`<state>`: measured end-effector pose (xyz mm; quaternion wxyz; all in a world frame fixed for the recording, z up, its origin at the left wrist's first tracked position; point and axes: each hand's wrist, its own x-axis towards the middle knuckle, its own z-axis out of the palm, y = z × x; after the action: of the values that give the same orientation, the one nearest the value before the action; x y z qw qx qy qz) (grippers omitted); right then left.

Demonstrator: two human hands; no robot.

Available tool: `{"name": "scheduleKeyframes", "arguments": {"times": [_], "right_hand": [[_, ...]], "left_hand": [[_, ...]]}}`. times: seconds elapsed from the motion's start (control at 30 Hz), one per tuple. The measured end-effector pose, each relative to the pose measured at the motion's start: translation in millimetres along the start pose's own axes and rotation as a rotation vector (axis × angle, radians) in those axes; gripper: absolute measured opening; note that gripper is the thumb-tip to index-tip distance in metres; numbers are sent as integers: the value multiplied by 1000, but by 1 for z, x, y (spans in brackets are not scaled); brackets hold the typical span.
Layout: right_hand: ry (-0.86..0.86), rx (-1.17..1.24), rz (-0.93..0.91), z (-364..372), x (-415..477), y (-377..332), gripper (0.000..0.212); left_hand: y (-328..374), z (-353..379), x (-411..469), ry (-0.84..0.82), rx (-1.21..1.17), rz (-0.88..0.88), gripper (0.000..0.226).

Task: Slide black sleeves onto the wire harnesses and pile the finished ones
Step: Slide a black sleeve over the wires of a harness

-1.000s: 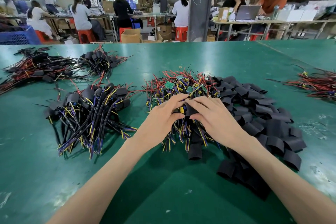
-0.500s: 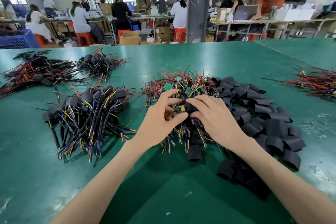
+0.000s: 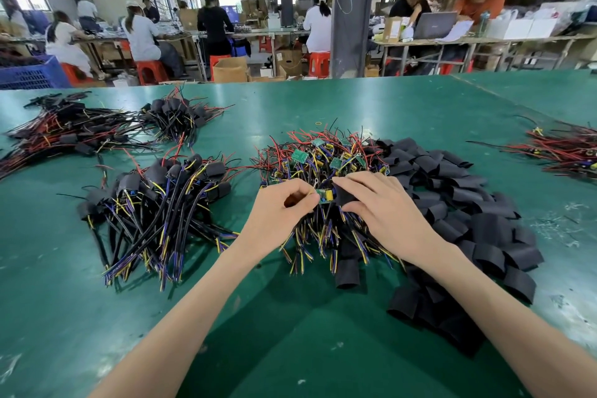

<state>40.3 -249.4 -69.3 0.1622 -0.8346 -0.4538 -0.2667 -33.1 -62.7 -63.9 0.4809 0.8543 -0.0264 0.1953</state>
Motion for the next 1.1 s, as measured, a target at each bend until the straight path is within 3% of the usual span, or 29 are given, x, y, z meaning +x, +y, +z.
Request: {"name": "scheduleKeyframes", "arguments": {"times": [0.23, 0.7, 1.1], "right_hand": [[-80, 191, 19, 0, 1, 0, 39], [30, 55, -64, 2, -1, -2, 41], [-34, 119, -61, 0, -1, -1, 42]], "left_hand": [[0, 3, 0, 15, 54, 47, 12], [0, 5, -1, 40, 4, -38, 18], [-3, 11, -3, 51, 191, 186, 15]]}}
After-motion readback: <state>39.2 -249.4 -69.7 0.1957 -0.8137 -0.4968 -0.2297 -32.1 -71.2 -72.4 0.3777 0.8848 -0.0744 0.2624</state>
